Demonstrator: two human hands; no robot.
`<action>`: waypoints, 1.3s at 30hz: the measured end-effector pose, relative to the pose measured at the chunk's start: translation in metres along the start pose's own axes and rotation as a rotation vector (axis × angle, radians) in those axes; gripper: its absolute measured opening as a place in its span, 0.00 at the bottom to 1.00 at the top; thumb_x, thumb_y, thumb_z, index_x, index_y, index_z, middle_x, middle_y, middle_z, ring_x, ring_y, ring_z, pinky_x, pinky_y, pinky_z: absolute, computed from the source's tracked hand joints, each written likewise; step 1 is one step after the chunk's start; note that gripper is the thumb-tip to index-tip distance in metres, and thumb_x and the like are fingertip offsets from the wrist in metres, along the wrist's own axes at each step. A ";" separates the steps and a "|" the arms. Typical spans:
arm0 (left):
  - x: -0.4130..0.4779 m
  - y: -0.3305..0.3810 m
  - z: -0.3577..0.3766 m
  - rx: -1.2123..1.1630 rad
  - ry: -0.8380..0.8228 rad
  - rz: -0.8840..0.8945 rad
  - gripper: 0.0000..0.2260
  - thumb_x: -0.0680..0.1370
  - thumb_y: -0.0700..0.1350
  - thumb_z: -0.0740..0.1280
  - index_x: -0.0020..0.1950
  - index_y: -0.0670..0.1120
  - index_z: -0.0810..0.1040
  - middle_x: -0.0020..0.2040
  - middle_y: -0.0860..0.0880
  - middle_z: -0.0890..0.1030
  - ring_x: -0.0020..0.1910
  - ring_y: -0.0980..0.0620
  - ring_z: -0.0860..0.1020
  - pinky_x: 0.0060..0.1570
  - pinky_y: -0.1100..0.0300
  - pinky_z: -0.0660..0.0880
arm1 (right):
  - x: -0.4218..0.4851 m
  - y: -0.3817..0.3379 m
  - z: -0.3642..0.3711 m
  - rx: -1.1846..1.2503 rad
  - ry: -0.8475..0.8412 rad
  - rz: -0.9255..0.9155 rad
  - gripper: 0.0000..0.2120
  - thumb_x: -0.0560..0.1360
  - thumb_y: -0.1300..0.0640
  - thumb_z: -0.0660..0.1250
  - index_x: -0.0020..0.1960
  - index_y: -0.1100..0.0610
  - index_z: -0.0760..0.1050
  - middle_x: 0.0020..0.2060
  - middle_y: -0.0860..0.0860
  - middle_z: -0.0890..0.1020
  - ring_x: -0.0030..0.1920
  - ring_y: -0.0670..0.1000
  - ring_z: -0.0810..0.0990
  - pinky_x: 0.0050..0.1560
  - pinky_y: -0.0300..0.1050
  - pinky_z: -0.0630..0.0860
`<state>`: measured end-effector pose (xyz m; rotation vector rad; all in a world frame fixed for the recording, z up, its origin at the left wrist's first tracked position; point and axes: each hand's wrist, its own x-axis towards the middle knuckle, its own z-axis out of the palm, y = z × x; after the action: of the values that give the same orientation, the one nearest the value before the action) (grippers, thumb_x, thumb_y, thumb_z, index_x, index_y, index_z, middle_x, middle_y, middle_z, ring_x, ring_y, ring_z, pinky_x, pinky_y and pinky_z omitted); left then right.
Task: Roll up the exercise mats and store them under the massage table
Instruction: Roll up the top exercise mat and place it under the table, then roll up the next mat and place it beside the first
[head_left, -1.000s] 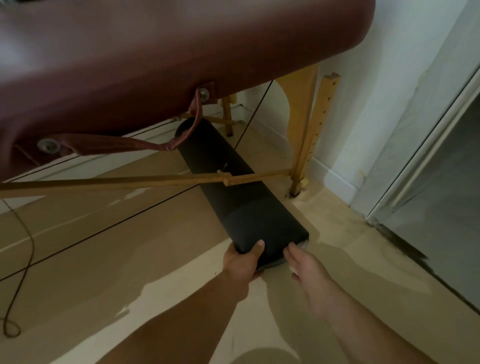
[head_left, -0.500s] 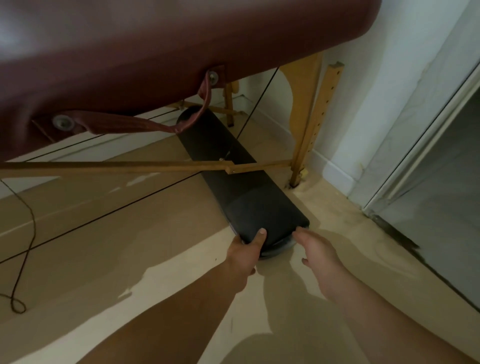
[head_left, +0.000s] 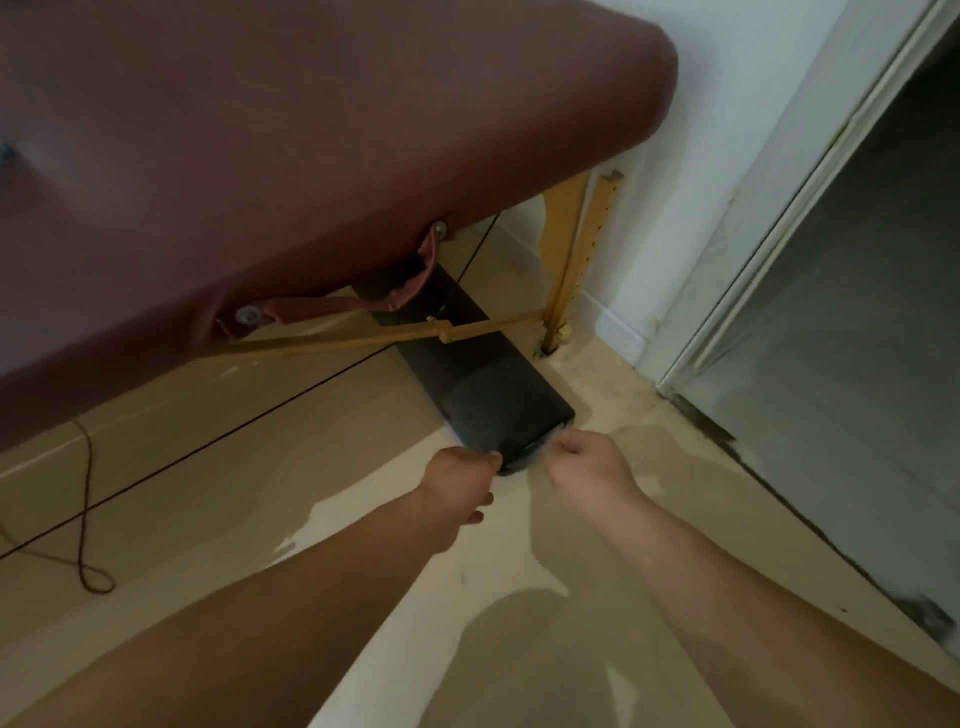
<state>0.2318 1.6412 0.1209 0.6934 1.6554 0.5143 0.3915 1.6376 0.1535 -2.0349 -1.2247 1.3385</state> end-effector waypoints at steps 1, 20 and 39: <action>-0.026 0.010 -0.005 0.028 0.000 0.009 0.11 0.86 0.49 0.69 0.63 0.43 0.79 0.53 0.44 0.82 0.51 0.45 0.82 0.52 0.50 0.80 | -0.023 -0.013 -0.008 -0.017 -0.009 0.006 0.14 0.81 0.60 0.63 0.36 0.56 0.73 0.32 0.55 0.74 0.33 0.53 0.71 0.34 0.44 0.65; -0.623 0.073 -0.101 0.564 -0.296 0.364 0.12 0.84 0.47 0.70 0.67 0.47 0.82 0.58 0.49 0.85 0.54 0.48 0.83 0.54 0.57 0.77 | -0.607 -0.166 -0.167 -0.054 0.179 0.134 0.12 0.82 0.51 0.63 0.46 0.53 0.82 0.42 0.50 0.86 0.43 0.53 0.84 0.42 0.43 0.77; -1.005 -0.246 -0.111 0.958 -0.799 0.532 0.16 0.84 0.47 0.71 0.71 0.46 0.79 0.63 0.47 0.83 0.51 0.52 0.81 0.58 0.60 0.76 | -1.155 0.079 -0.090 0.200 0.480 0.502 0.15 0.82 0.53 0.62 0.43 0.58 0.81 0.39 0.55 0.85 0.35 0.51 0.78 0.36 0.43 0.73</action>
<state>0.1979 0.7757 0.6970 1.7904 0.8553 -0.2545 0.3305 0.6364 0.7378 -2.4074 -0.3714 1.0114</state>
